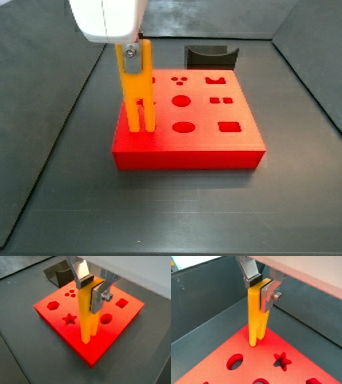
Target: Insert the square-circle object.
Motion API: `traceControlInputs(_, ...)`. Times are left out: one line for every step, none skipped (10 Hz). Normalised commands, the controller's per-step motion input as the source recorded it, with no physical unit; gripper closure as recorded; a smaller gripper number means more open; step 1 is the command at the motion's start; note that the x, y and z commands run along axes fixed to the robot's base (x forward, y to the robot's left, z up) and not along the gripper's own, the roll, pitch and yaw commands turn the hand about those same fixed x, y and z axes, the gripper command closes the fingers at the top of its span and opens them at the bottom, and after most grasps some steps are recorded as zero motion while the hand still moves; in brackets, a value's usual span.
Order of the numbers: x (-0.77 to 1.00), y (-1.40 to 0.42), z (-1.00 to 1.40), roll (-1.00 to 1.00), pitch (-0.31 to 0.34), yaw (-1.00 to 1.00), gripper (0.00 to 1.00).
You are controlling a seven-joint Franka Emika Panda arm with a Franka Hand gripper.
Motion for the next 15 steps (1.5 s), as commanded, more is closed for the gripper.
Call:
traceControlInputs(0.13, 0.00, -0.27, -0.03, 0.000, -0.04, 1.00)
traceControlInputs(0.40, 0.03, -0.36, 0.01, 0.199, -0.36, 1.00)
traceControlInputs(0.33, 0.11, -0.35, 0.02, 0.276, -0.49, 1.00)
traceControlInputs(0.13, 0.04, -0.32, 0.01, 0.144, -0.37, 1.00)
traceControlInputs(0.00, 0.00, -0.26, 0.01, 0.017, -0.19, 1.00)
traceControlInputs(-0.06, 0.00, -0.36, 0.00, 0.000, -0.09, 1.00)
traceControlInputs(-0.04, 0.00, -0.47, 0.00, -0.039, 0.00, 1.00)
traceControlInputs(-0.03, -0.03, -0.55, 0.06, -0.093, 0.10, 1.00)
traceControlInputs(0.00, -0.05, -0.49, 0.10, -0.114, 0.28, 1.00)
traceControlInputs(0.04, -0.04, -0.53, 0.05, -0.121, 0.24, 1.00)
traceControlInputs(0.05, -0.06, -0.64, 0.00, -0.161, 0.06, 1.00)
traceControlInputs(0.00, -0.08, -0.62, 0.02, -0.164, 0.07, 1.00)
traceControlInputs(0.00, -0.04, -0.39, 0.01, -0.077, 0.03, 1.00)
traceControlInputs(-0.01, 0.00, -0.03, 0.00, 0.000, 0.00, 1.00)
traceControlInputs(0.00, 0.00, 0.00, 0.00, 0.000, 0.00, 1.00)
